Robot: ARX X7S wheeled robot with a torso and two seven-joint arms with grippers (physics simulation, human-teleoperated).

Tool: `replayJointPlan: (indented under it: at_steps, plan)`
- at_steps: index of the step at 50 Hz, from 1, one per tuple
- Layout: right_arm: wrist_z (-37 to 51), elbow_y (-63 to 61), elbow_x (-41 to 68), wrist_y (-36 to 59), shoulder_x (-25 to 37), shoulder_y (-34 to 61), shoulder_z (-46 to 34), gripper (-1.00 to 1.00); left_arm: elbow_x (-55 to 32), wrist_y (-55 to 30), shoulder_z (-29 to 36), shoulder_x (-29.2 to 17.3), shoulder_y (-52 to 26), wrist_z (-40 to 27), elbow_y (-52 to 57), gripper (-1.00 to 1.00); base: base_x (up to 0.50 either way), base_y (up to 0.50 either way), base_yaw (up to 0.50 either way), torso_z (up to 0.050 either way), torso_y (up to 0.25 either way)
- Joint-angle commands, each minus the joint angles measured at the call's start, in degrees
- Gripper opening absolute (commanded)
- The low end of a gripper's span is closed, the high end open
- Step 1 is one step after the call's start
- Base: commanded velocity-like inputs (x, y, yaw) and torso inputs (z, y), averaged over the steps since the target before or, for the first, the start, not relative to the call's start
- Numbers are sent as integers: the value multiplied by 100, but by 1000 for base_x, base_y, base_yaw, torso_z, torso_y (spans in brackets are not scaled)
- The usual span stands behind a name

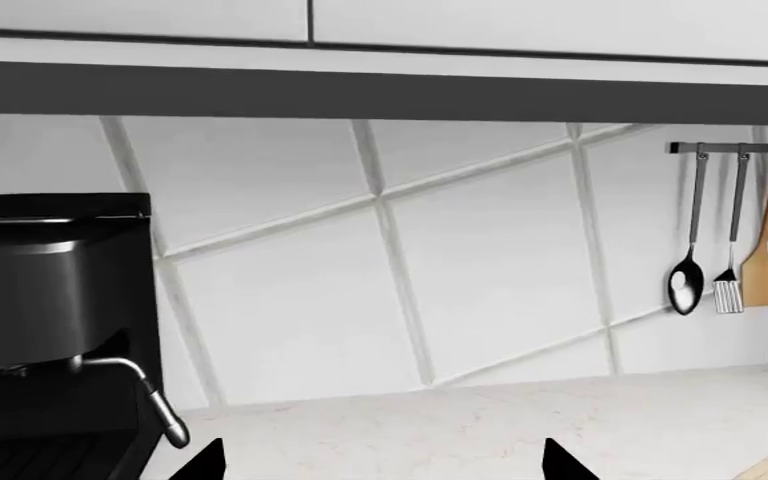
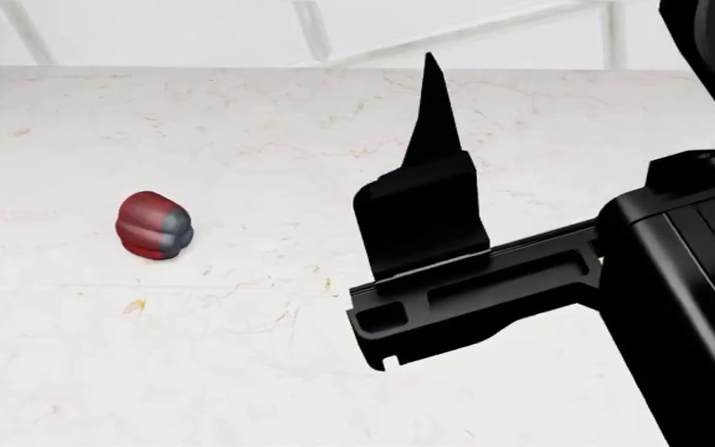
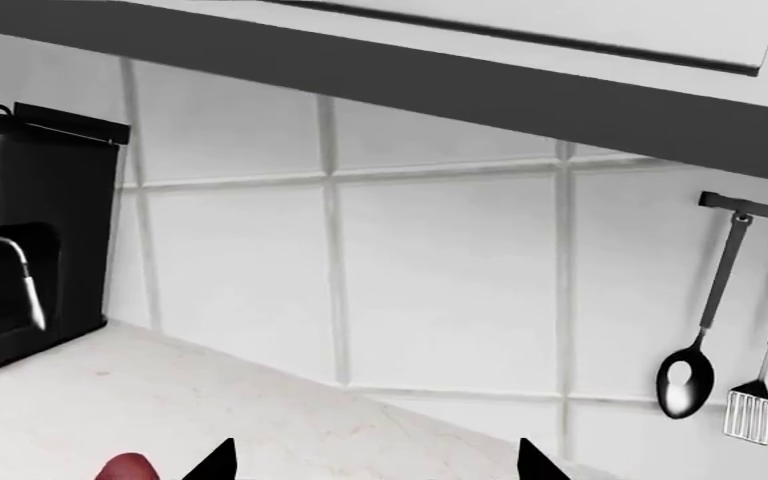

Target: Place the avocado, onion, tomato and bell pepper on the cutting board.

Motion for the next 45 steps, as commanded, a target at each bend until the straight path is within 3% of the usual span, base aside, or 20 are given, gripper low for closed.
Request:
replayJointPlan:
  at_steps: [1,31,45]
  plan:
    - [-115,22,-81,65,-210,102,95,100,181,58,-233,5,42,257,-68,100,0,0,0,0,0]
    - [-164,24,-99,77,-333,23,42,100,171,59,-398,6,209,260,-59,100,197,0,0,0,0]
    - [-1383,1220,-1160,885,-1361,-142,-584,100,209,67,-440,2,299,242,-48,100,14,0,0,0,0]
